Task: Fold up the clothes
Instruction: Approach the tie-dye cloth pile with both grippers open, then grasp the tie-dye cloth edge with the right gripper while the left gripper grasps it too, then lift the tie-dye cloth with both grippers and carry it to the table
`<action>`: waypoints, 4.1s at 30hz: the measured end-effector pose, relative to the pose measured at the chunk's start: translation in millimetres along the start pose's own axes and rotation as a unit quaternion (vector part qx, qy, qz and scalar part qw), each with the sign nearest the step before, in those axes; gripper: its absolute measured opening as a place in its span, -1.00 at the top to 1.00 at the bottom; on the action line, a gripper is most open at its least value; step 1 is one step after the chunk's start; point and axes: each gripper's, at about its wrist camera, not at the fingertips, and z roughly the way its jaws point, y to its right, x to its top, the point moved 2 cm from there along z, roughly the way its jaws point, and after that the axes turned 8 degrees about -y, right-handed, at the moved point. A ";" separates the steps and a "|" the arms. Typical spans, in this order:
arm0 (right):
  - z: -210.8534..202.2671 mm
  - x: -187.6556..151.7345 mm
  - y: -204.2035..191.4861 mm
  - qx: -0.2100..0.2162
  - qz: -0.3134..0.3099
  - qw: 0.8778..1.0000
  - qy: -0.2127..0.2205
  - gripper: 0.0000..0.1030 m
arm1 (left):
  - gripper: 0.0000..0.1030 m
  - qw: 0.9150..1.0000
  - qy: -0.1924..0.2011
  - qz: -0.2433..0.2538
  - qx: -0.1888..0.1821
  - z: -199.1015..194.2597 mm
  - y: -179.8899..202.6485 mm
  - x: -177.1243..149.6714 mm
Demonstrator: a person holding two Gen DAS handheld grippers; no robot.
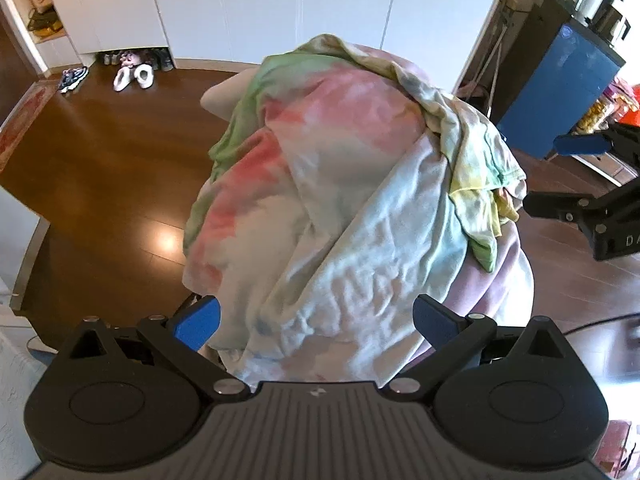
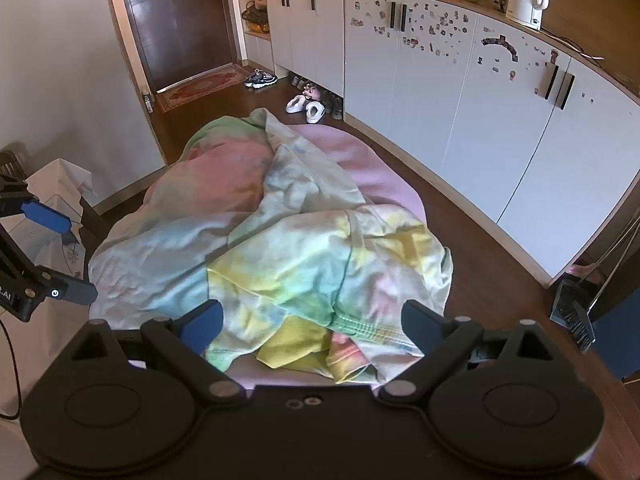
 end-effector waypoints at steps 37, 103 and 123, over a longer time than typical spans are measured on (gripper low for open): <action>13.8 1.0 -10.7 0.003 -0.030 0.999 -0.024 -1.00 | -1.00 0.999 0.036 -0.036 0.006 -23.4 -21.6 -9.2; -56.1 61.3 -124.3 0.072 -0.121 0.980 0.140 -1.00 | 1.00 0.970 0.215 -0.057 -0.098 -64.8 -75.8 -56.3; -155.8 57.6 -392.8 0.199 -0.201 0.937 0.206 -1.00 | -0.65 0.931 0.349 -0.031 -0.101 -107.0 -167.6 -243.5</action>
